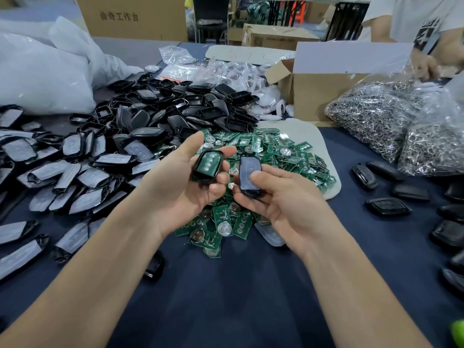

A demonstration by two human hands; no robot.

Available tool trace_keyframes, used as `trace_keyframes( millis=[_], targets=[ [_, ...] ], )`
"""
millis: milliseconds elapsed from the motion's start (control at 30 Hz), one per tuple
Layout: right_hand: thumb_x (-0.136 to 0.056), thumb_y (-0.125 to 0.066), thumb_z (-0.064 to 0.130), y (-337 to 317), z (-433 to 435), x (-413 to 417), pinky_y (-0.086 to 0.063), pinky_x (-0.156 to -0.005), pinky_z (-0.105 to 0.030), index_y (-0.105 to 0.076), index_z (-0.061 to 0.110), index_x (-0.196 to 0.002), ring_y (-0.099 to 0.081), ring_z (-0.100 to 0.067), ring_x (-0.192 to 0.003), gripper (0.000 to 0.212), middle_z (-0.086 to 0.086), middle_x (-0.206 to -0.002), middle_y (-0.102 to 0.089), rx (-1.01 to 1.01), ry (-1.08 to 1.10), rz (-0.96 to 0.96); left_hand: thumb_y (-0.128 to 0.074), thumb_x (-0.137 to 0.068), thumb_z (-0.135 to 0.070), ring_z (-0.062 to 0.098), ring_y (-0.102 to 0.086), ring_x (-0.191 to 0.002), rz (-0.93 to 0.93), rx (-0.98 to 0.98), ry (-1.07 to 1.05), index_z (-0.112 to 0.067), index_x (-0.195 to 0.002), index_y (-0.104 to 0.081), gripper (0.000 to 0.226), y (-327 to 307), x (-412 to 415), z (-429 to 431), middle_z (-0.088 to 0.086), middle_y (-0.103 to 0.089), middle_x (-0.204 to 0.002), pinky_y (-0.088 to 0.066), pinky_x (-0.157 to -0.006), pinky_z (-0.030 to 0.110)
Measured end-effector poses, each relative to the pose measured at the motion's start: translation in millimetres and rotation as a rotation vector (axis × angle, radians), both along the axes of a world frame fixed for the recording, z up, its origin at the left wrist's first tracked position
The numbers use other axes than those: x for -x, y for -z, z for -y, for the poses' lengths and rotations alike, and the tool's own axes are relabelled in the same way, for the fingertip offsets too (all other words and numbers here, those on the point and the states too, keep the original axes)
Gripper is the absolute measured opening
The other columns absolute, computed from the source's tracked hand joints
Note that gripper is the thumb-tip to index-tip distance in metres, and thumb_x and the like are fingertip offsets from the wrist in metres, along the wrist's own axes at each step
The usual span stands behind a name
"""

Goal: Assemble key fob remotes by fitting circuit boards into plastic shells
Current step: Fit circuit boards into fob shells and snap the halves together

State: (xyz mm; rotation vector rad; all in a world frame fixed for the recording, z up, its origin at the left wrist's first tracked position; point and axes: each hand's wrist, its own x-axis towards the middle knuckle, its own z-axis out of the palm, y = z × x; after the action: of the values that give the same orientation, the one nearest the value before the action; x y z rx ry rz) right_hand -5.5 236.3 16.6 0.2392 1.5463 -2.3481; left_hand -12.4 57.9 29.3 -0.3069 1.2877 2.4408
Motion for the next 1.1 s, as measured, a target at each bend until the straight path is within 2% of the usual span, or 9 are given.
trace_keyframes(
  millis=[133, 200, 267, 367, 500, 600, 767, 900, 1100],
  targets=[
    [-0.098, -0.059, -0.007, 4, 3, 0, -0.062, -0.066, -0.026, -0.075, 0.004, -0.095, -0.072, -0.014, -0.066, 0.019, -0.005, -0.074, -0.073, -0.171, 0.059, -0.137, -0.061, -0.097, -0.012, 0.011, -0.056, -0.06, -0.073, 0.191, -0.053, -0.007, -0.107, -0.078, 0.02, 2, 0, -1, 0.002, -0.065, -0.079, -0.049, -0.05, 0.02],
    [-0.098, -0.058, -0.007, 5, 4, 0, -0.06, -0.065, -0.024, -0.076, 0.006, -0.095, -0.072, -0.012, -0.065, 0.022, -0.002, -0.072, -0.074, -0.212, 0.054, -0.181, -0.069, -0.091, -0.009, 0.01, -0.052, -0.057, -0.163, 0.479, -0.089, -0.017, -0.095, -0.083, 0.016, 7, -1, -6, -0.003, -0.061, -0.07, -0.043, -0.049, 0.019],
    [-0.097, -0.059, -0.007, 5, 4, -1, -0.061, -0.067, -0.025, -0.078, 0.009, -0.093, -0.071, -0.014, -0.066, 0.025, -0.004, -0.074, -0.074, -0.232, 0.019, -0.215, -0.075, -0.088, -0.015, 0.01, -0.048, -0.055, -0.234, 0.631, -0.113, -0.024, -0.091, -0.083, 0.012, 9, -4, -13, -0.003, -0.058, -0.066, -0.039, -0.048, 0.018],
    [-0.096, -0.06, -0.007, 4, 6, -4, -0.062, -0.069, -0.029, -0.08, 0.01, -0.09, -0.07, -0.018, -0.068, 0.027, -0.007, -0.076, -0.074, -0.263, -0.03, -0.266, -0.081, -0.084, -0.021, 0.011, -0.047, -0.052, -0.274, 0.679, -0.191, -0.026, -0.082, -0.082, 0.006, 11, -7, -19, -0.006, -0.06, -0.062, -0.04, -0.047, 0.017],
    [-0.094, -0.062, -0.008, 3, 8, -7, -0.063, -0.066, -0.03, -0.081, 0.013, -0.078, -0.069, -0.019, -0.067, 0.032, -0.008, -0.075, -0.073, -0.28, -0.057, -0.311, -0.082, -0.084, -0.017, 0.011, -0.045, -0.05, -0.336, 0.743, -0.24, -0.023, -0.074, -0.08, 0.012, 9, -8, -20, -0.007, -0.056, -0.053, -0.039, -0.045, 0.015],
    [-0.093, -0.064, -0.006, 2, 9, -8, -0.064, -0.065, -0.032, -0.08, 0.01, -0.079, -0.07, -0.022, -0.067, 0.026, -0.014, -0.077, -0.074, -0.289, -0.059, -0.34, -0.081, -0.083, -0.013, 0.0, -0.049, -0.044, -0.374, 0.801, -0.275, -0.023, -0.074, -0.079, 0.013, 8, -8, -20, -0.014, -0.058, -0.048, -0.04, -0.048, 0.011],
    [-0.093, -0.065, -0.002, 5, 12, -10, -0.061, -0.061, -0.029, -0.078, 0.008, -0.077, -0.073, -0.024, -0.066, 0.023, -0.011, -0.073, -0.074, -0.365, -0.025, -0.404, -0.087, -0.077, -0.018, 0.003, -0.048, -0.042, -0.386, 0.831, -0.369, -0.029, -0.065, -0.079, 0.018, 12, -8, -22, -0.013, -0.059, -0.047, -0.04, -0.046, 0.017],
    [-0.093, -0.064, -0.005, 3, 11, -10, -0.062, -0.06, -0.032, -0.079, 0.01, -0.078, -0.073, -0.025, -0.064, 0.025, -0.01, -0.071, -0.073, -0.324, -0.01, -0.381, -0.084, -0.07, -0.03, 0.007, -0.047, -0.047, -0.428, 0.784, -0.301, -0.035, -0.074, -0.08, 0.008, 11, -9, -22, -0.012, -0.06, -0.052, -0.041, -0.048, 0.018],
    [-0.094, -0.065, -0.003, 2, 12, -12, -0.061, -0.061, -0.03, -0.081, 0.016, -0.075, -0.072, -0.022, -0.064, 0.031, -0.007, -0.071, -0.074, -0.335, -0.04, -0.412, -0.088, -0.076, -0.013, 0.004, -0.047, -0.044, -0.405, 0.789, -0.325, -0.022, -0.068, -0.079, 0.014, 12, -7, -21, -0.013, -0.058, -0.05, -0.04, -0.046, 0.015]
  ],
)
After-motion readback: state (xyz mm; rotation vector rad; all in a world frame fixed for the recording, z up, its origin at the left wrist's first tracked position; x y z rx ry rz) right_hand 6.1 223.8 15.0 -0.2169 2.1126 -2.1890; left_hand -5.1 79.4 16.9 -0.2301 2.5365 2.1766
